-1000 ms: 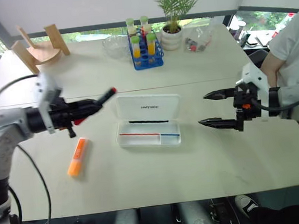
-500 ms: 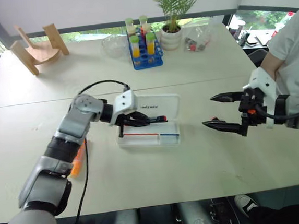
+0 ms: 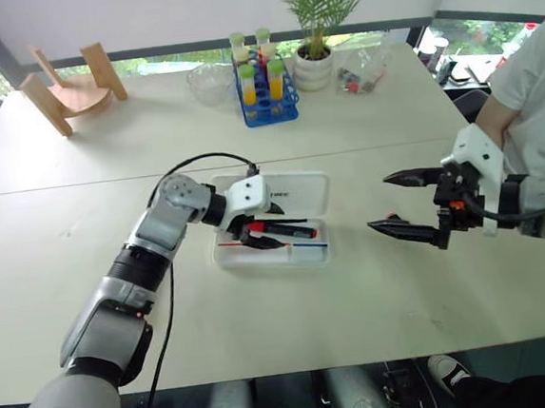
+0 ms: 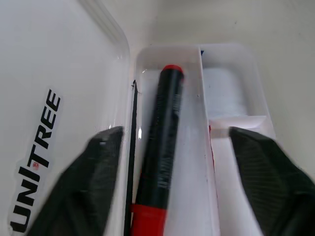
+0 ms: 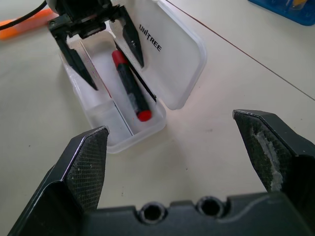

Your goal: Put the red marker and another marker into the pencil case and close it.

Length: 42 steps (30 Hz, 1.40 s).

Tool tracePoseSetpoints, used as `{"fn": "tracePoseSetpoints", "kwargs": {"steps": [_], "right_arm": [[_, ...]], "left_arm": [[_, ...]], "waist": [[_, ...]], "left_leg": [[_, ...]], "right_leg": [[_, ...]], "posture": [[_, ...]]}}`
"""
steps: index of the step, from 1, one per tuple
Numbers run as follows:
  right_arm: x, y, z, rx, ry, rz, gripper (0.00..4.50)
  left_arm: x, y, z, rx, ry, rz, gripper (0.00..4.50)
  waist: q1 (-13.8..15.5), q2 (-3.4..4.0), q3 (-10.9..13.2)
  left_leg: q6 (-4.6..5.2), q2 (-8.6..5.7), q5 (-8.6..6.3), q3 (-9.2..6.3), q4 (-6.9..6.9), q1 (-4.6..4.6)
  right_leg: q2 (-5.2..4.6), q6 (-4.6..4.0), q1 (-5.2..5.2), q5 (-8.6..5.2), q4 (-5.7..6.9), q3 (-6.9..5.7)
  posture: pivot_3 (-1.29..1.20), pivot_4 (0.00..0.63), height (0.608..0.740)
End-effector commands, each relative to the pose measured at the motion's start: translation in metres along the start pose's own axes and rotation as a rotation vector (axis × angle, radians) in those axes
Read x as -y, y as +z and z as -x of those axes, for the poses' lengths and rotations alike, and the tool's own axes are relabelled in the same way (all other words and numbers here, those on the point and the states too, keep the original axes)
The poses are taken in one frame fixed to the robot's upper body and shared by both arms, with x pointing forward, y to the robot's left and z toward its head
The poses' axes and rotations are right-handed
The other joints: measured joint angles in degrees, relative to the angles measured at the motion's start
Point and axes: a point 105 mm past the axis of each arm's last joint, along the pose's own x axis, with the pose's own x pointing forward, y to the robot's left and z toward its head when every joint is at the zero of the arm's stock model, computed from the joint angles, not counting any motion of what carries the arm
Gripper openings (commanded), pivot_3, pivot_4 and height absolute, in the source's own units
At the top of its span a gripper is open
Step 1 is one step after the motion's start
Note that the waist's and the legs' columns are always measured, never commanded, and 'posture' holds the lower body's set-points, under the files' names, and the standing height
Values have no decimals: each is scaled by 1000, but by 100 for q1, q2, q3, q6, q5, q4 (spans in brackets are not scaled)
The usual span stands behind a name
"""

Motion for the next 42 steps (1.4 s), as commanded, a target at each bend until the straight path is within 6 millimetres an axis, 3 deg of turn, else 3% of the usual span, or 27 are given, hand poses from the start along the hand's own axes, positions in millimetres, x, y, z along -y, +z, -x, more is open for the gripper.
{"fn": "tracePoseSetpoints", "kwargs": {"steps": [1,3,5,8,10,12,18,29,32,38,42], "right_arm": [[-1,10,2,28,-1,48,4500],[-1,10,2,27,2,49,4500],[-1,9,1,28,6,47,4500],[-1,6,0,24,18,45,4500],[0,6,-3,25,36,45,4500],[0,7,-7,31,58,48,4500],[2,10,-13,37,106,57,4500],[7,15,-8,22,118,76,4500],[6,14,-5,16,118,71,4500],[6,12,0,5,112,54,4500],[7,7,9,-19,92,45,4500]], "left_arm": [[-7,48,33,170,88,44,4404],[-2,73,61,275,126,151,4404],[1,73,89,270,240,244,4404],[8,43,129,159,530,460,4404],[15,1,163,30,899,634,4404],[37,-30,182,-76,1115,720,4404],[76,-78,186,-195,1297,835,4404],[103,-118,149,-207,1227,947,4404],[109,-127,139,-208,1202,973,3571],[115,-133,140,-216,1181,989,829],[94,-103,138,-70,1053,906,853]], "waist": [[-6,0,0],[-35,-4,3],[-61,-1,2],[-132,6,-2],[-91,-7,6],[-185,-10,5],[-26,-23,10],[15,-21,8],[17,-12,2],[16,-7,-1],[21,-6,-1]], "left_leg": [[0,1,0,0,-1,0],[0,4,0,-1,-2,-2],[0,8,0,-2,-3,2],[0,9,0,-3,-6,10],[-4,7,2,-6,1,11],[-20,1,11,-3,5,11],[-34,6,19,-16,0,12],[-59,-8,32,-10,-2,13],[-58,-8,32,-9,-5,17],[-58,-11,32,-7,-4,28],[-58,-10,31,-7,-6,31]], "right_leg": [[0,0,0,0,0,0],[2,0,-2,0,2,0],[4,0,-1,0,2,0],[3,0,7,-1,2,0],[1,1,10,-1,5,-3],[-8,12,18,5,-1,3],[-5,4,14,9,5,-7],[-24,13,20,14,-2,-4],[-23,12,20,14,-2,-3],[-25,12,33,14,-3,-2],[-24,11,35,13,-3,-2]], "posture": [[0,150,740],[0,150,740],[0,150,740],[0,150,740],[0,150,740],[0,150,740],[0,150,740],[0,150,740],[0,150,740],[0,150,740],[0,150,740]]}}
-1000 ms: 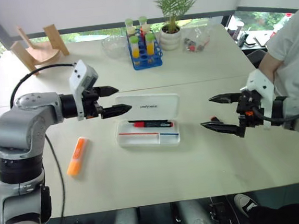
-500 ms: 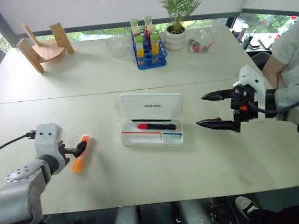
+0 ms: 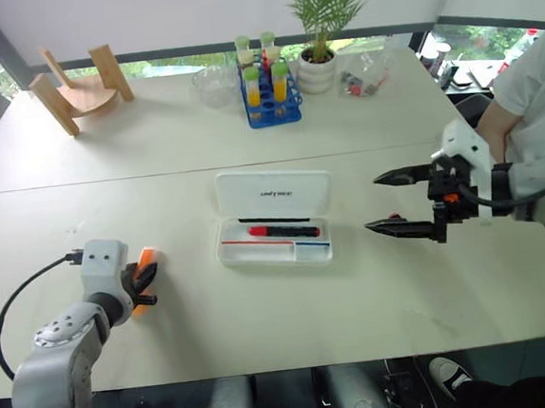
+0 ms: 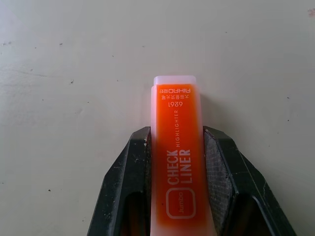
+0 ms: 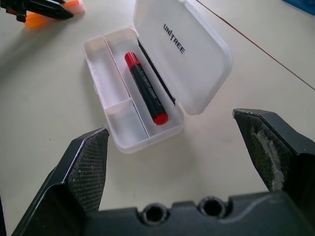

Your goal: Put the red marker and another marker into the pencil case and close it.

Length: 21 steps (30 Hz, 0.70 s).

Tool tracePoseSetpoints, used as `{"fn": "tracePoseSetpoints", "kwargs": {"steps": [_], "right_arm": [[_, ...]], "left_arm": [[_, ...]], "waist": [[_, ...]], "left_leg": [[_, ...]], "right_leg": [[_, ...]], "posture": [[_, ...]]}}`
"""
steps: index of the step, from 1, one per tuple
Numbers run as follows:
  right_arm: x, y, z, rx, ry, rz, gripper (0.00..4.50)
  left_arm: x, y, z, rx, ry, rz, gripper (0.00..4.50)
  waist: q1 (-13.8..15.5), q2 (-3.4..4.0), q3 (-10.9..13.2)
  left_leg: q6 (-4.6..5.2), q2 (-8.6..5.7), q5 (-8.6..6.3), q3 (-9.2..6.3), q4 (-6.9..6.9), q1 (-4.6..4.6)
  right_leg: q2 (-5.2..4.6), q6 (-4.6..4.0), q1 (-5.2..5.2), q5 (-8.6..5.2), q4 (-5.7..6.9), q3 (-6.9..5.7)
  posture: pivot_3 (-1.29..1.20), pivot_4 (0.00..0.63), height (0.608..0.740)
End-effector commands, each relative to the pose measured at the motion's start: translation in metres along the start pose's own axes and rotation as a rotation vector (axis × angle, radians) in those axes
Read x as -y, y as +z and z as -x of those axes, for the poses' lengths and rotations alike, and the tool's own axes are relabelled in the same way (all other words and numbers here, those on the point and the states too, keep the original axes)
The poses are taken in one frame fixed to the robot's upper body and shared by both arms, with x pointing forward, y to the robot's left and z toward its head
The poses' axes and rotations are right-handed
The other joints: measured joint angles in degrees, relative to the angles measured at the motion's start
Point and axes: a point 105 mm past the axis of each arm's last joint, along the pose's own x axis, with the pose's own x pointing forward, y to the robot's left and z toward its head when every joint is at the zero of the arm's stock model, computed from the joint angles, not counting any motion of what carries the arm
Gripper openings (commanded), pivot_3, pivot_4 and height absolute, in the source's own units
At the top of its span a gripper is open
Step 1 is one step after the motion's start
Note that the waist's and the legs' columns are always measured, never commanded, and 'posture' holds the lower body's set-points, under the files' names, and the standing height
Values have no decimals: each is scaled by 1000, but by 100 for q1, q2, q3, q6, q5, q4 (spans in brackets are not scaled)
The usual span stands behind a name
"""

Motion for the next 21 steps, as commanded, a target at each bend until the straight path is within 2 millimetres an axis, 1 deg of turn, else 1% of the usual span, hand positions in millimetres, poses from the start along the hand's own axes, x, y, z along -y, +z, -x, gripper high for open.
{"fn": "tracePoseSetpoints", "kwargs": {"steps": [1,2,5,6,8,10,13,16,19,21], "right_arm": [[0,11,13,16,-34,38,4500],[0,12,16,21,-43,31,4500],[-2,10,25,15,-75,9,4500],[-3,8,27,12,-87,-2,4500],[-8,3,31,7,-106,-29,4500],[-13,-3,35,-1,-119,-59,4500],[-25,-11,37,-2,-126,-99,4500],[-34,-14,40,41,-140,-151,4500],[-49,-18,41,74,-159,-183,4500],[-60,-18,41,95,-163,-203,4500]], "left_arm": [[20,22,1,58,-191,-7,853],[24,32,1,90,-235,-38,853],[48,68,9,201,-449,-113,853],[55,77,12,222,-511,-145,853],[71,92,17,249,-647,-215,853],[86,102,19,262,-767,-289,853],[103,107,14,253,-916,-413,853],[117,107,7,232,-1027,-511,853],[133,100,0,192,-1149,-609,853],[140,94,-4,158,-1212,-655,853]], "waist": [[3,0,0],[6,-5,3],[18,-14,8],[13,-14,8],[3,-14,8],[-1,-13,8],[-12,-12,7],[-25,-11,8],[-7,-13,8],[-5,-12,8]], "left_leg": [[0,0,0,1,0,-1],[0,-1,0,1,1,-2],[-1,0,1,-3,5,-11],[-1,0,1,-4,5,-12],[-1,-1,1,-3,2,-12],[-1,-1,0,0,-3,-12],[0,0,0,-1,-7,-12],[0,1,0,1,-6,-12],[0,1,0,0,-4,-13],[0,2,0,0,-3,-14]], "right_leg": [[0,0,-1,0,0,0],[-1,0,-1,0,0,0],[0,0,-4,0,-1,-4],[0,0,-5,0,-2,-6],[0,1,-4,0,-4,-5],[0,1,-5,0,-6,-4],[5,1,-8,0,-8,-3],[9,1,-8,0,-7,0],[11,2,-7,0,-8,-1],[14,2,-8,-1,-8,-1]], "posture": [[0,150,740],[0,150,740],[0,150,740],[0,150,740],[0,150,740],[0,150,740],[0,150,740],[0,150,740],[0,150,740],[0,150,740]]}}
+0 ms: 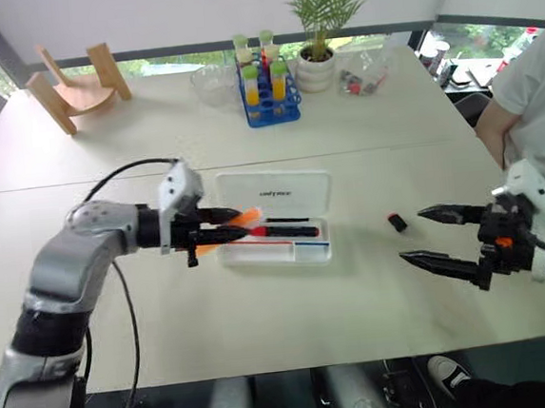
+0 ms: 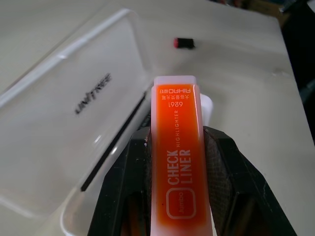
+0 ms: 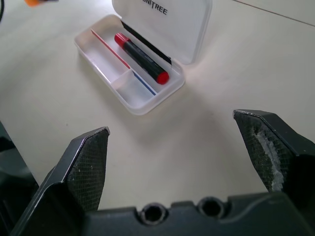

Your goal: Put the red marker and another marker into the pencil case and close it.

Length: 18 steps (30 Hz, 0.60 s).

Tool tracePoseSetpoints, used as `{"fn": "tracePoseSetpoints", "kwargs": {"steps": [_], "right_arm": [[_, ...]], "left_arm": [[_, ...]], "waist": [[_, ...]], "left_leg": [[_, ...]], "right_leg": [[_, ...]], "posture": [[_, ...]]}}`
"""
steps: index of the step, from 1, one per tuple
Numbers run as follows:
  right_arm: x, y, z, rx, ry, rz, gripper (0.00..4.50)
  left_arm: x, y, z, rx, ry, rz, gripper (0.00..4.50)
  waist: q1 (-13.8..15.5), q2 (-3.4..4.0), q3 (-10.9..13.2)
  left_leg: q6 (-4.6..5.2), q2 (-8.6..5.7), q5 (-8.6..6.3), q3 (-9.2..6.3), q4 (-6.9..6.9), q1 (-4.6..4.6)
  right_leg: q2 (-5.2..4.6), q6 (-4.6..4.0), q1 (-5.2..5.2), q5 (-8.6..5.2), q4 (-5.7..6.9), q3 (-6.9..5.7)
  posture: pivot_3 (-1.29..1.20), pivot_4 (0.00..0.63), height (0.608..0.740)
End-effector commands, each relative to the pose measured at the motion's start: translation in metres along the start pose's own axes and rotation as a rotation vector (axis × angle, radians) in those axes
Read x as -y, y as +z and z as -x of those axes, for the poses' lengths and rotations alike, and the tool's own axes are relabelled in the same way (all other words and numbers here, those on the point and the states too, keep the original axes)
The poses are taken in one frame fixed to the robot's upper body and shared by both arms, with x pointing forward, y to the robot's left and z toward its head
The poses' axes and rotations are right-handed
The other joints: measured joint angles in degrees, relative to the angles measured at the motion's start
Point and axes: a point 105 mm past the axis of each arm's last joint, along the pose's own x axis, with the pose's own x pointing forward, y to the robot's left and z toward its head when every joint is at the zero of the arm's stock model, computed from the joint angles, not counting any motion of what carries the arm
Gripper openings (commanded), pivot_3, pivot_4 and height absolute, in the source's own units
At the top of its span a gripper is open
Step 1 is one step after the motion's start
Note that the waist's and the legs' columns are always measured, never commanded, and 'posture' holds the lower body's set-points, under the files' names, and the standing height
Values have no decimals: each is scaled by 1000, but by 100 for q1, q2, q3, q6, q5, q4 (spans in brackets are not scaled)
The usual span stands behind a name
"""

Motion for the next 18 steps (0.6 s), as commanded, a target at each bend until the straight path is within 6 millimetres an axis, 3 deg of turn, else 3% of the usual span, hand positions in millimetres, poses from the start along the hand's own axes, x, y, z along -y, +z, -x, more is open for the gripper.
{"fn": "tracePoseSetpoints", "kwargs": {"steps": [1,5,18], "right_arm": [[-17,7,5,51,-9,21,4500],[-35,-2,-1,54,-2,-19,4500],[-44,2,-8,68,8,-33,4500]], "left_arm": [[5,-3,-11,-38,-117,-69,853],[1,-18,-23,-95,-183,-114,853],[-18,-35,-54,-169,-231,-328,853]], "waist": [[0,0,0],[-17,1,-2],[0,-1,-1]], "left_leg": [[0,-1,0,0,-2,-1],[0,2,0,-1,0,0],[2,1,-1,-1,4,-3]], "right_leg": [[0,1,0,0,0,0],[3,1,1,0,0,0],[4,2,1,-1,-1,1]], "posture": [[0,150,740],[0,150,740],[0,150,740]]}}
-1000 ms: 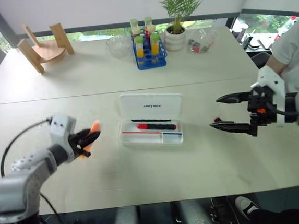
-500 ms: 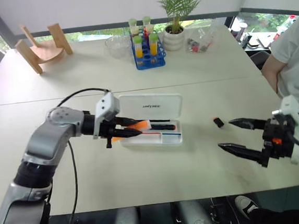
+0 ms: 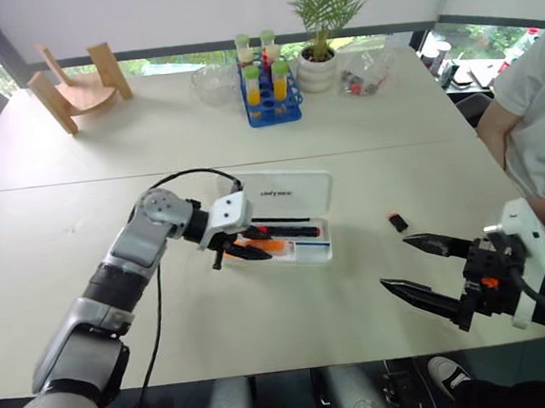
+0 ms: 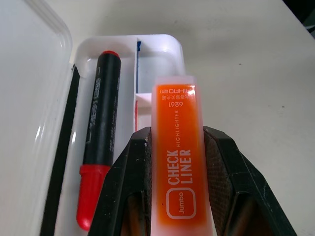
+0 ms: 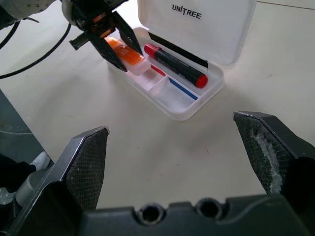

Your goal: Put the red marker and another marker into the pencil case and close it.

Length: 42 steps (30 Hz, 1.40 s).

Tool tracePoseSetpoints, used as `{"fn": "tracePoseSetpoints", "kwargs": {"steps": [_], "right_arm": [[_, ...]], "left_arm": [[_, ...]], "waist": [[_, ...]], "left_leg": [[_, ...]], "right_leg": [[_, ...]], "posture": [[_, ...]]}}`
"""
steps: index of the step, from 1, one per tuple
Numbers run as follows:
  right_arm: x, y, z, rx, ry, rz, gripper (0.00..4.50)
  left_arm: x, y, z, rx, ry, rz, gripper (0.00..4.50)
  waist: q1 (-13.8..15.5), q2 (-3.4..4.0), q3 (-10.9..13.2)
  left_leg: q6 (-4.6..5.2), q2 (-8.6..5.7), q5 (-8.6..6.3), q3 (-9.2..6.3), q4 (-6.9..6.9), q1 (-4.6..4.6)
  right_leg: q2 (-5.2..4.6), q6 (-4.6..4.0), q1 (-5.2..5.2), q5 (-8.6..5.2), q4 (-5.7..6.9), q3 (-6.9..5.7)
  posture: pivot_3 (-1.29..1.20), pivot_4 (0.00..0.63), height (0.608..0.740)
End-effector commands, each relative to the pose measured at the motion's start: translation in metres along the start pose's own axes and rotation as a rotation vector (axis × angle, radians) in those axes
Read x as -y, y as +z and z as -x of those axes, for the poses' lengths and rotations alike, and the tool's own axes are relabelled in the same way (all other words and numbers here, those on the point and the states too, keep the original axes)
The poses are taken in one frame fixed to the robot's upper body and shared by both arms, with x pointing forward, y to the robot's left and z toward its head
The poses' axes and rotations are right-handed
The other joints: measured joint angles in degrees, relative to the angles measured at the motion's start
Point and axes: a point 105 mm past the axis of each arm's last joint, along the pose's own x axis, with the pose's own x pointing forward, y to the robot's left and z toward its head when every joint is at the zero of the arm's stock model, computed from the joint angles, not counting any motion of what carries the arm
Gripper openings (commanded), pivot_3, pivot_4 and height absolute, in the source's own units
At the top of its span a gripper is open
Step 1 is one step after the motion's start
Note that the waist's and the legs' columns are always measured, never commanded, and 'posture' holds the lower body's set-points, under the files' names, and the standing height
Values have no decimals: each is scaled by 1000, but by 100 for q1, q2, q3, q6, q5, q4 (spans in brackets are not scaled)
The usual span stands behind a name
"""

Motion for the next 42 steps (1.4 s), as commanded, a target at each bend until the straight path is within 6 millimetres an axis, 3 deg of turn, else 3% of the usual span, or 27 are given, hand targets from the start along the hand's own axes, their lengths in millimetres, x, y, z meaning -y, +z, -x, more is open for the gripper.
{"fn": "tracePoseSetpoints", "kwargs": {"steps": [1,8,15,16,22,28,34,38,42], "right_arm": [[-6,6,-1,15,14,40,4500],[-4,6,-1,8,8,45,4500],[0,5,0,-8,2,53,4500],[1,5,0,-10,1,55,4500],[12,3,-2,-19,-29,50,4500],[41,-6,-16,-59,-153,53,4500],[84,-19,-36,-106,-347,50,4500],[101,-32,-50,-154,-380,28,4500],[116,-43,-61,-196,-410,2,4500]], "left_arm": [[-4,2,-2,-23,-5,-62,853],[-5,-3,-3,-42,-15,-55,853],[-5,-3,1,-49,-9,-37,4319],[-6,-1,2,-44,-1,-37,4454],[-6,32,24,99,63,15,4454],[3,64,68,220,193,87,4454],[35,70,107,230,310,181,4454],[58,71,116,221,347,239,4454],[68,73,117,222,393,263,4454]], "waist": [[-9,0,0],[-6,0,0],[-7,0,0],[-7,0,0],[-11,0,0],[-56,1,0],[-59,2,1],[-16,1,3],[-5,1,3]], "left_leg": [[0,0,0,0,0,0],[1,0,0,-1,0,1],[1,1,0,-1,0,1],[1,1,0,-2,0,1],[1,1,0,-2,0,1],[0,6,0,-1,0,3],[0,10,0,0,-7,2],[0,8,0,3,-6,-3],[0,8,0,3,-2,-5]], "right_leg": [[0,0,0,0,0,0],[1,0,1,0,0,0],[1,1,0,0,0,0],[1,1,0,0,0,-1],[1,1,0,0,0,-1],[4,0,-1,0,2,0],[5,-1,-7,-1,2,1],[0,-1,-12,-1,2,3],[-3,-2,-12,-1,2,2]], "posture": [[0,150,740],[0,150,740],[0,150,740],[0,150,740],[0,150,740],[0,150,740],[0,150,740],[0,150,740],[0,150,740]]}}
